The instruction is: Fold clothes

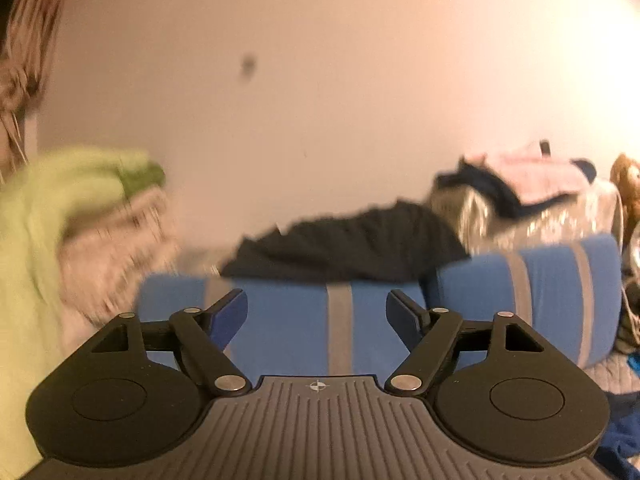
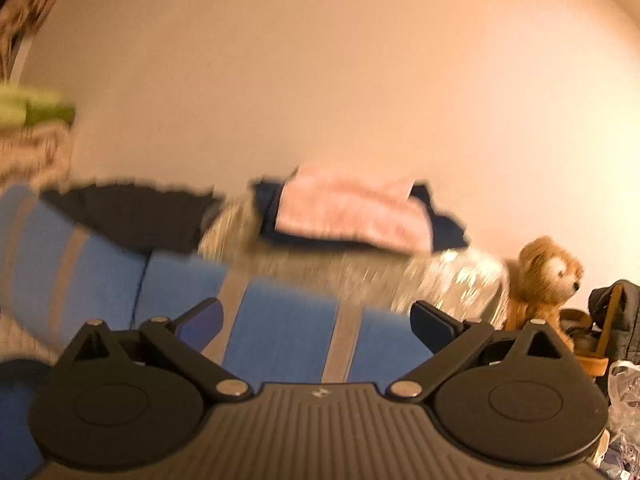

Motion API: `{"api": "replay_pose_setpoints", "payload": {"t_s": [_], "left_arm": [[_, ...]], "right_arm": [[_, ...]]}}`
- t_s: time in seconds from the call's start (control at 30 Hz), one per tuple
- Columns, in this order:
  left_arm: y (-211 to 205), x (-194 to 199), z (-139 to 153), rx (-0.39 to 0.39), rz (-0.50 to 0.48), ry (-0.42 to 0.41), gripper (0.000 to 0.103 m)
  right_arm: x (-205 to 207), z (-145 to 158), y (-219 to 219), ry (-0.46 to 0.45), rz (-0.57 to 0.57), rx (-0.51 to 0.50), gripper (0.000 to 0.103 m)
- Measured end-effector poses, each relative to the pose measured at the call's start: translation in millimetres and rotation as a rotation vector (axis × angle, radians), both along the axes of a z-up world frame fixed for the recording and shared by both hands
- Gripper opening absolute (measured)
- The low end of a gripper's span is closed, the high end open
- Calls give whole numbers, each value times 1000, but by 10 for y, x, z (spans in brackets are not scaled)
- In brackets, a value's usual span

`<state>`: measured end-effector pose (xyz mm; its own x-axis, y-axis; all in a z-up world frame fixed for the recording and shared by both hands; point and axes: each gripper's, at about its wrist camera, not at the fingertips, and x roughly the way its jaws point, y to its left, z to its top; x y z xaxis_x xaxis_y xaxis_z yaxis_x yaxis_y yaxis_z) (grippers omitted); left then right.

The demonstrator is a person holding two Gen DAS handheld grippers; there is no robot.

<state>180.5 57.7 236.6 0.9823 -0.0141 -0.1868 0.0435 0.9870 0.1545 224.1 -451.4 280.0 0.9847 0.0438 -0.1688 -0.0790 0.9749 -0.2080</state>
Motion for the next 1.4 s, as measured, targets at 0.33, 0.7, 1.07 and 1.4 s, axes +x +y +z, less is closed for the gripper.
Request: {"api": "replay_pose_setpoints", "payload": {"t_s": [0.33, 0.7, 1.07, 1.4], "left_arm": [[430, -585, -622, 13, 103, -11, 85], [1321, -1190, -1588, -99, 308, 26, 85], [2042, -1712, -2062, -401, 512, 8, 85], [2670, -2058, -2636, -641, 656, 31, 85]], "right_arm": [[-441, -683, 190, 53, 117, 28, 103], [-429, -1782, 730, 221, 271, -23, 103], [-199, -2322, 1984, 342, 459, 20, 103], [-312, -2305, 2546, 354, 537, 96, 103]]}}
